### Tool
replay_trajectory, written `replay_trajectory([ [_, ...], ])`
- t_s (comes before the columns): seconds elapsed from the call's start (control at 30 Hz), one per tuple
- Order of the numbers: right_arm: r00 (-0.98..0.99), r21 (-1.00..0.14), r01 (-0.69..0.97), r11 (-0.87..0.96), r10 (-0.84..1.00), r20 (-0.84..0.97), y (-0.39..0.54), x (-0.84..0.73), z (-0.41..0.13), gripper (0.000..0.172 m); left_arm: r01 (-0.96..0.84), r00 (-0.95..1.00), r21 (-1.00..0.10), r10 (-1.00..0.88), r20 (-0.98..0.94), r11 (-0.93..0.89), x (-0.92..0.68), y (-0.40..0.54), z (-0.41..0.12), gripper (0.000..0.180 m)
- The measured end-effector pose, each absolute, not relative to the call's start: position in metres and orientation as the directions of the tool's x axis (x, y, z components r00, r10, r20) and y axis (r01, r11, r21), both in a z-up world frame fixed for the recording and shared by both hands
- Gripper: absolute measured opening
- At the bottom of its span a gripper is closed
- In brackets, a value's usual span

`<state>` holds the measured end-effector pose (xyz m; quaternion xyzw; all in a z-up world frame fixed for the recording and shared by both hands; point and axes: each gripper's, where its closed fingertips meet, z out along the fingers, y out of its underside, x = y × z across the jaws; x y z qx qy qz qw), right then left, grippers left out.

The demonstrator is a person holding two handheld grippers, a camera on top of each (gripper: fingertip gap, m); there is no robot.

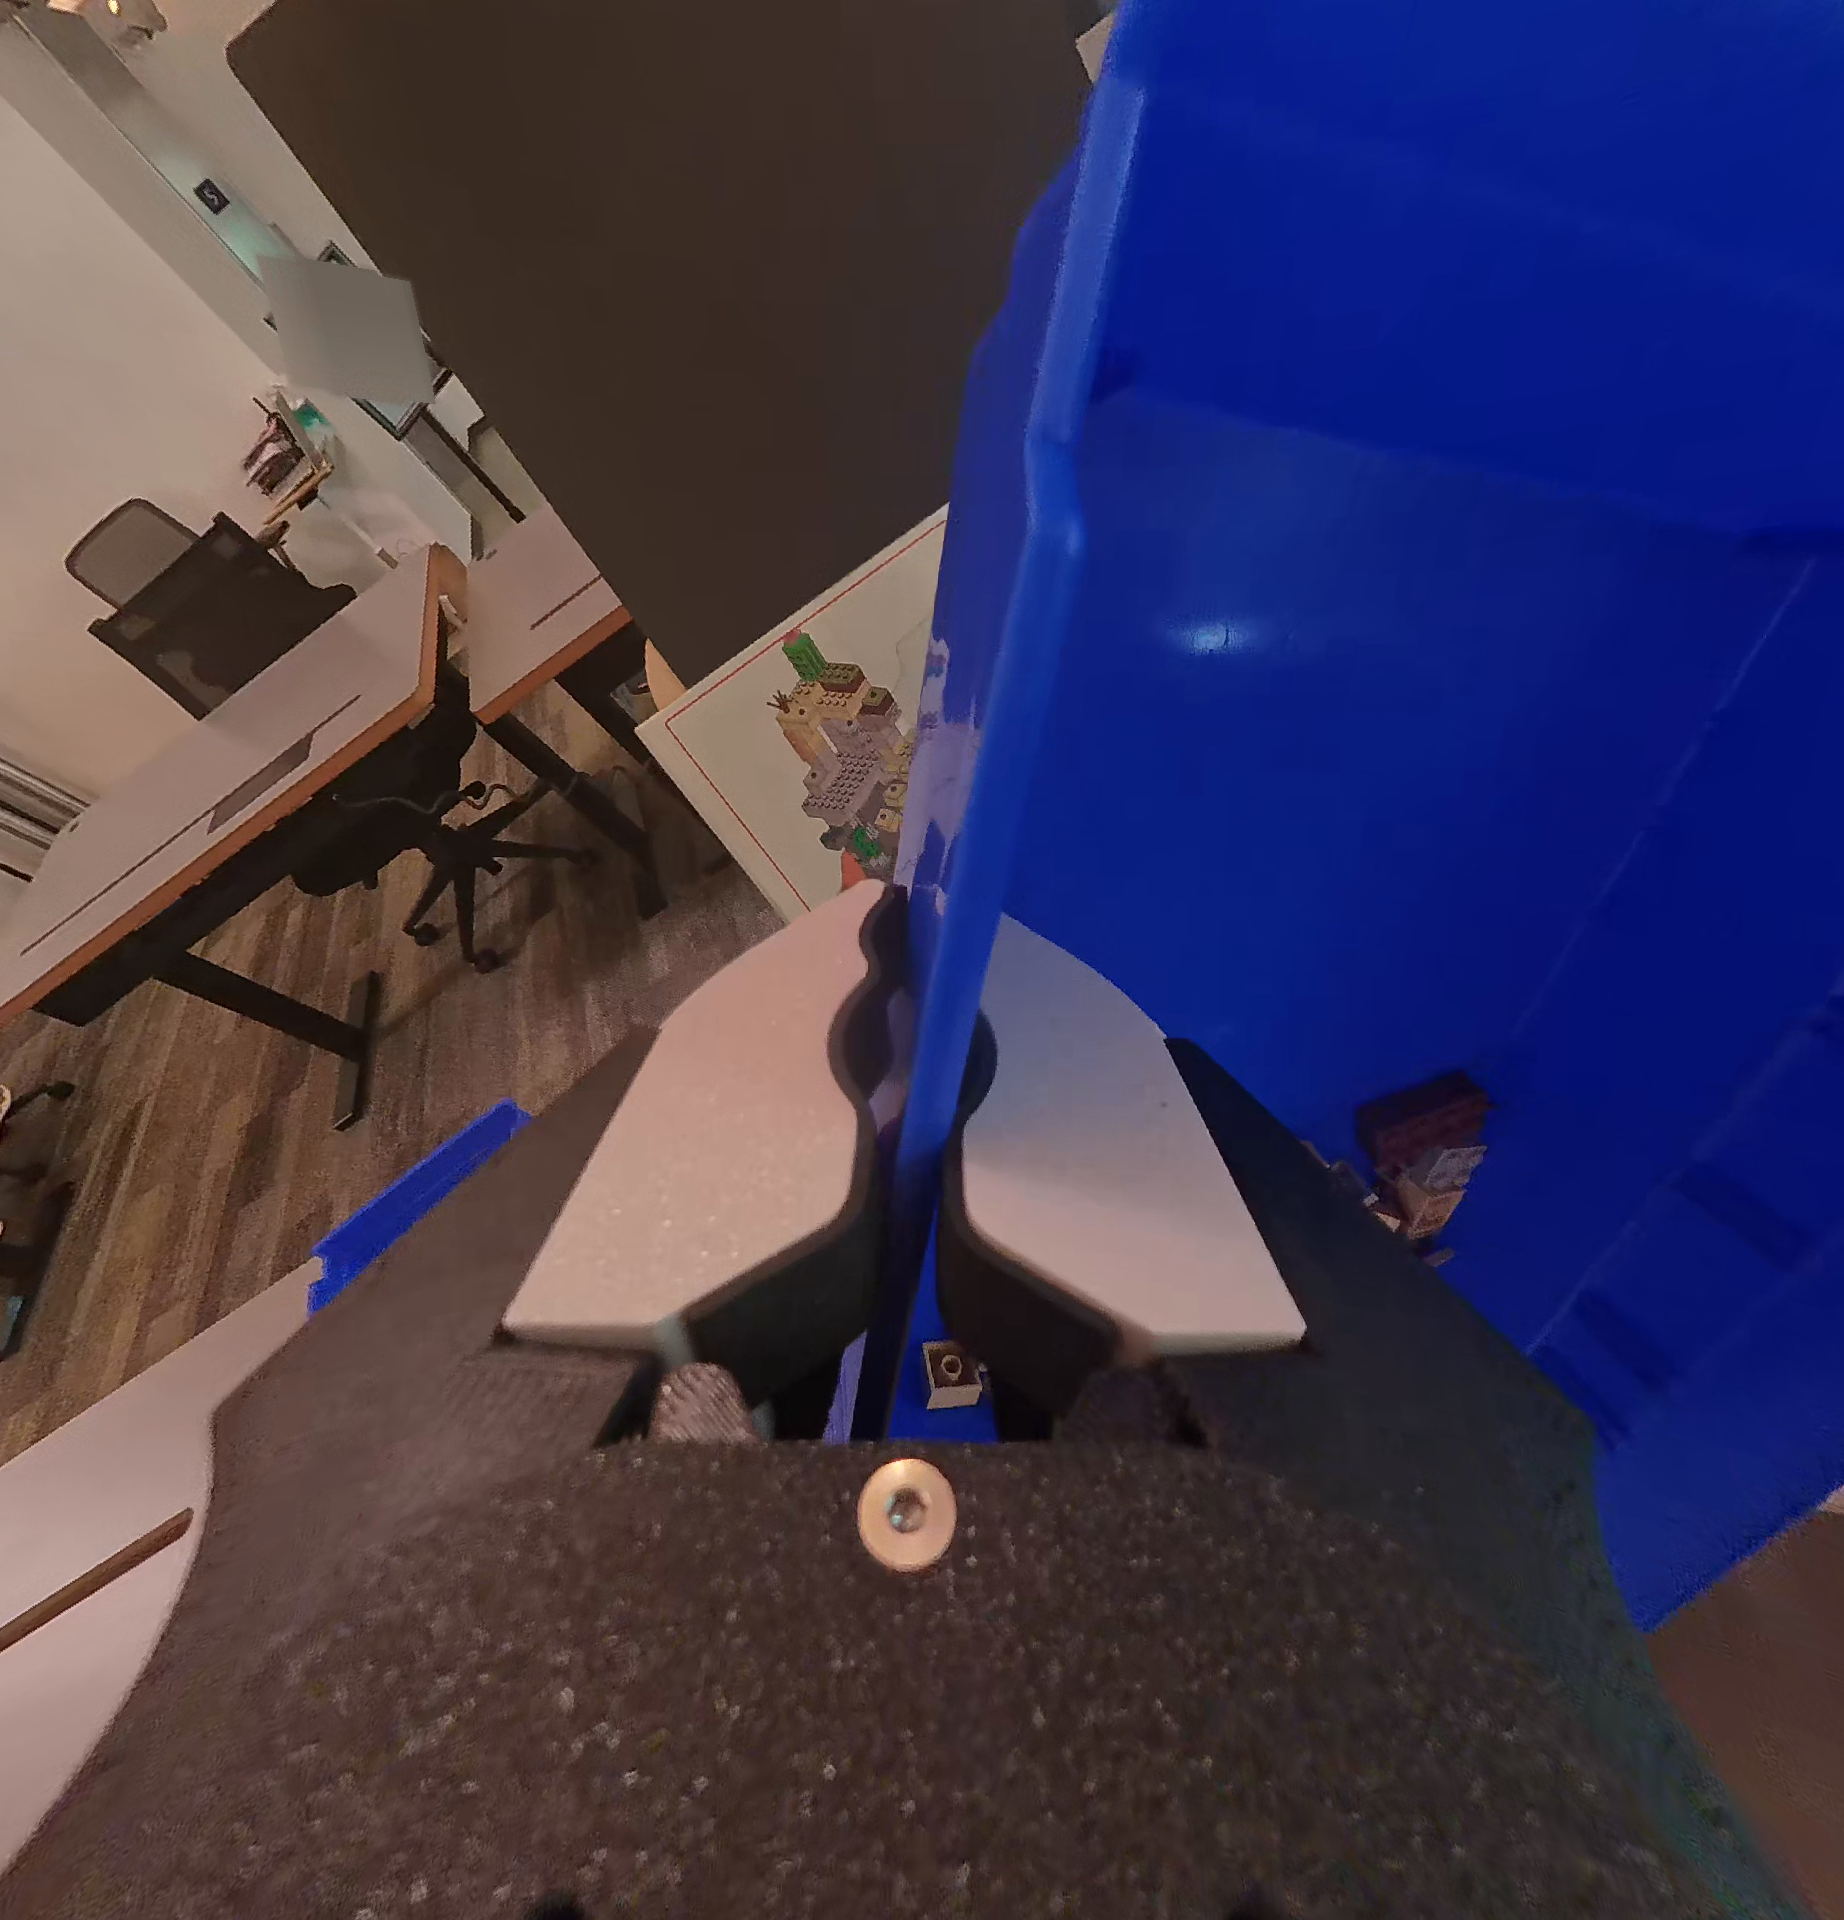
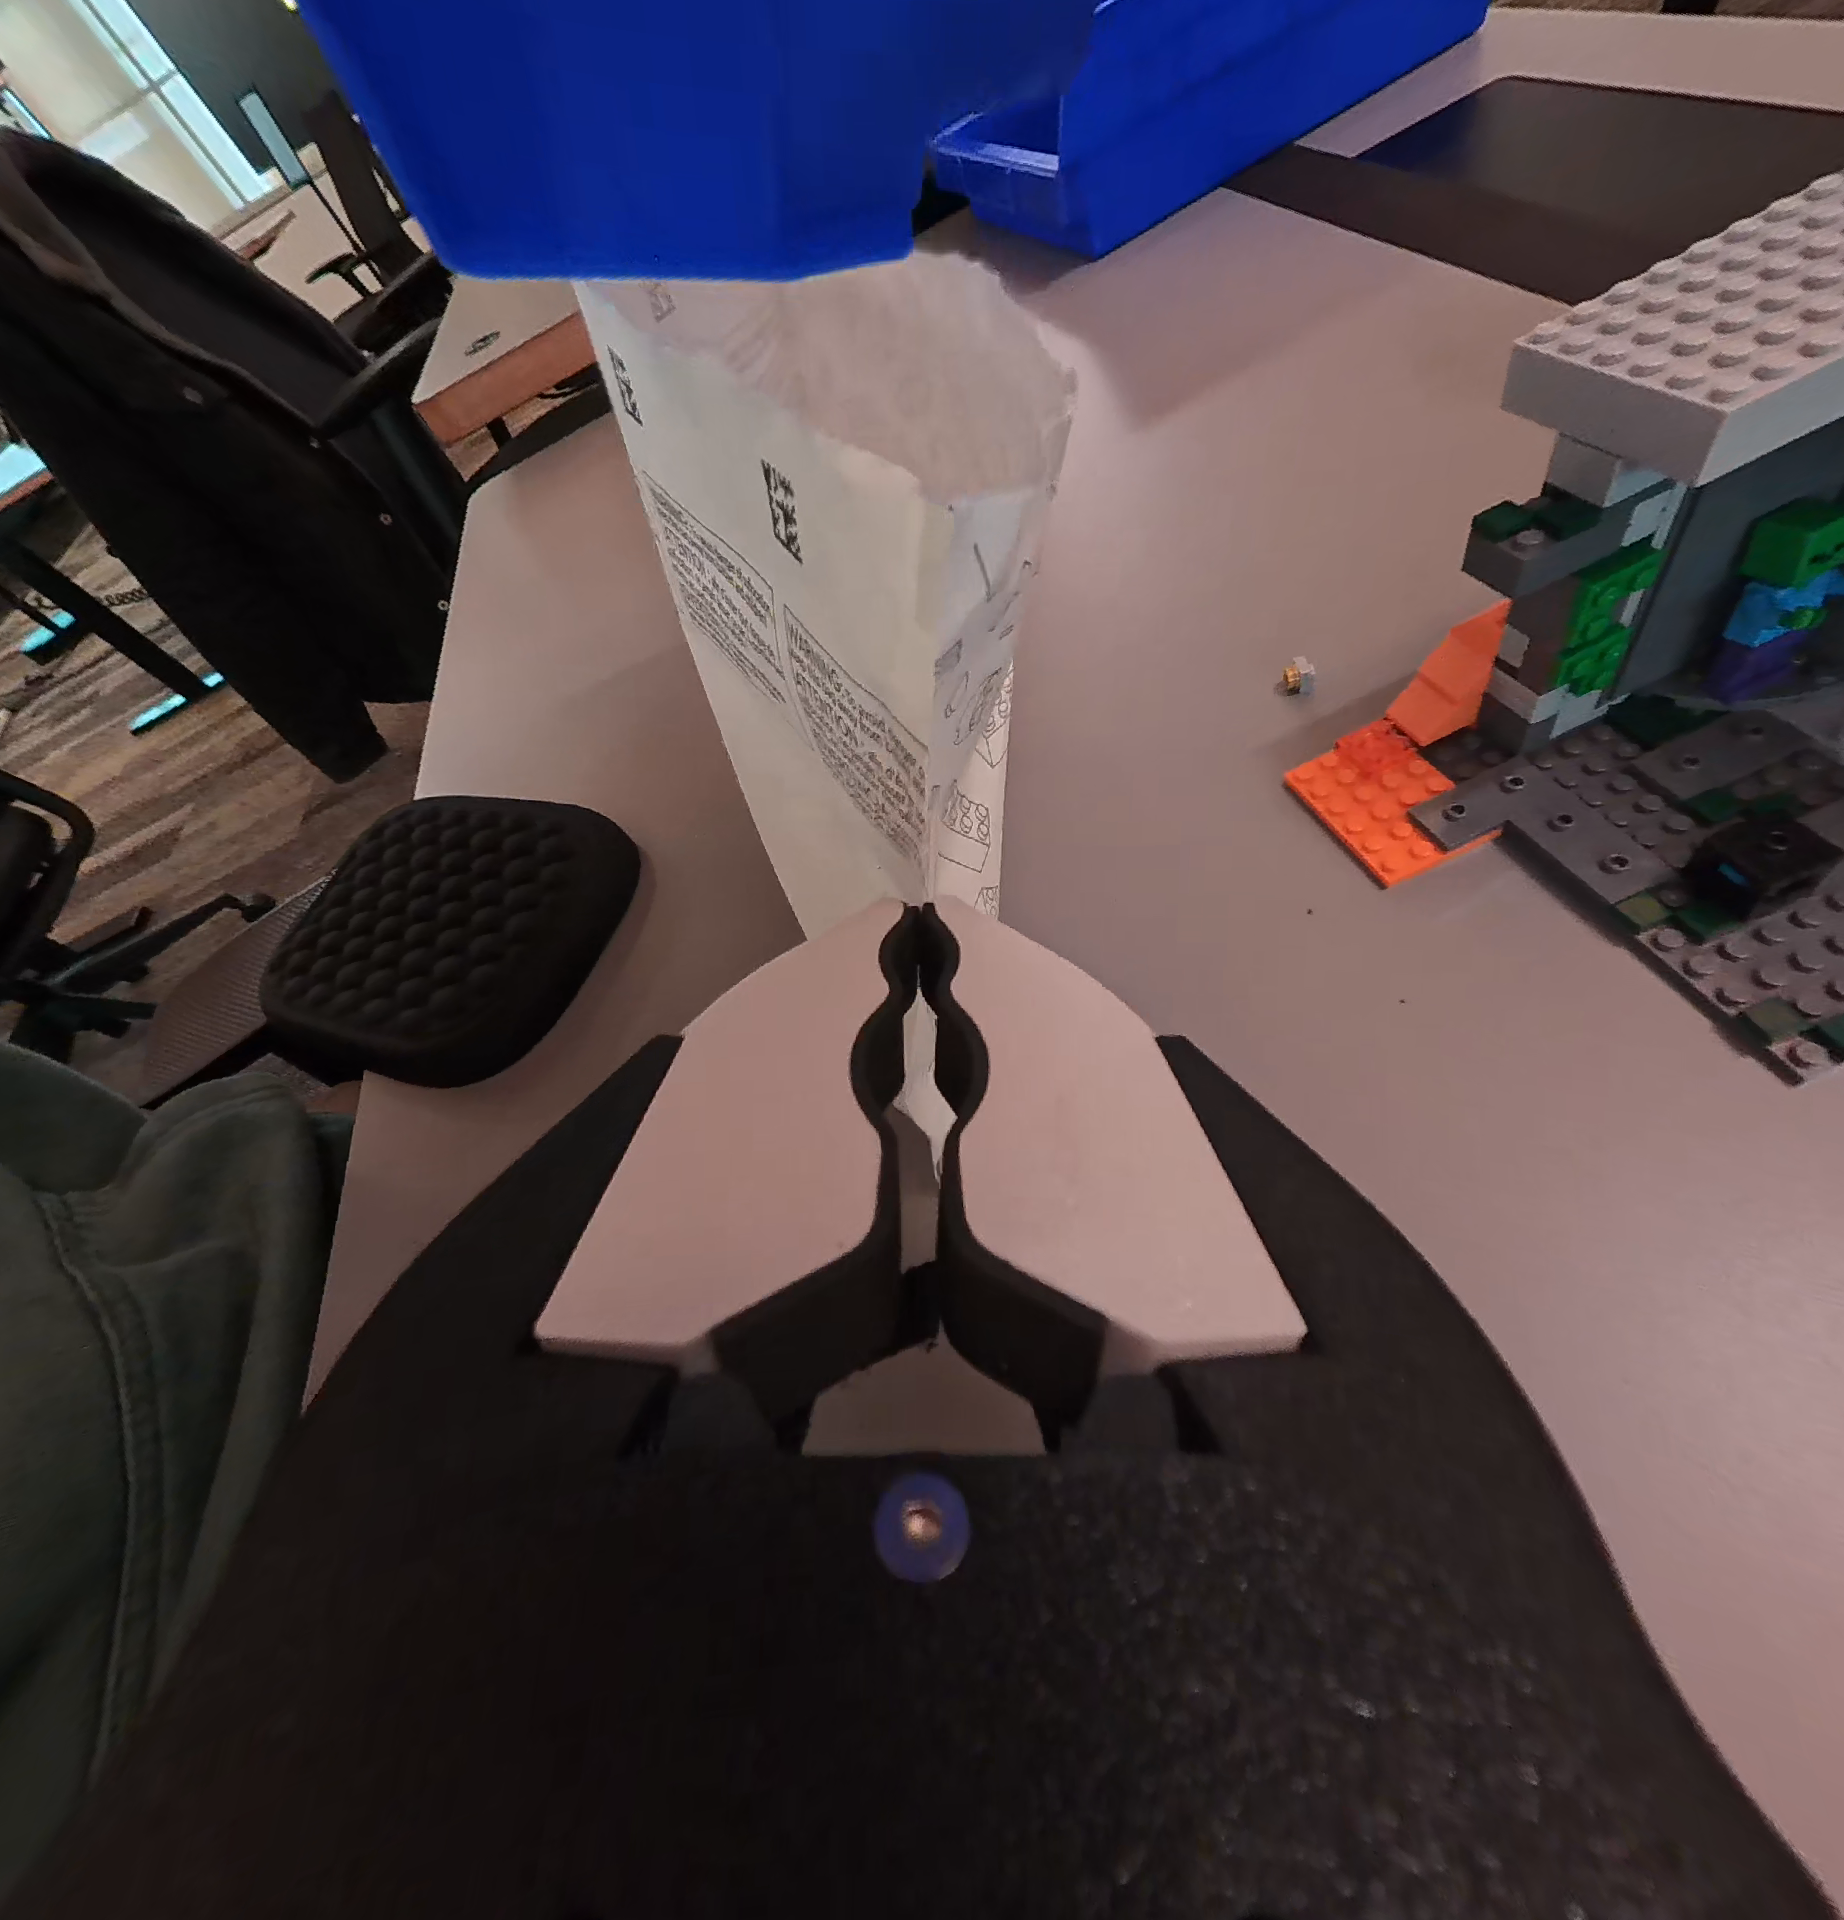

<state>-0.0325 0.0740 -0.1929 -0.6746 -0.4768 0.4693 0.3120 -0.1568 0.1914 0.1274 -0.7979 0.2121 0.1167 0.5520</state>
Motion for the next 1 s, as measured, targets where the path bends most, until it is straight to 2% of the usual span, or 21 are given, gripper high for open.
replay_trajectory([
  [0.27,0.106,-0.892,0.35,-0.287,0.958,-0.267,0.074,-0.033,-0.194,0.0,-0.426,0.904,-0.838,-0.2,-0.379,-0.341,-0.165,0.197,0.111,0.007],
  [0.6,0.166,-0.869,0.343,-0.356,0.934,-0.316,0.085,-0.032,-0.196,0.0,-0.359,0.929,-0.869,-0.223,-0.296,-0.34,-0.174,0.189,0.117,0.006],
  [1.0,0.072,-0.897,0.369,-0.244,0.97,-0.234,0.065,-0.035,-0.193,0.0,-0.33,0.943,-0.851,-0.192,-0.274,-0.408,-0.189,0.205,0.092,0.007],
])
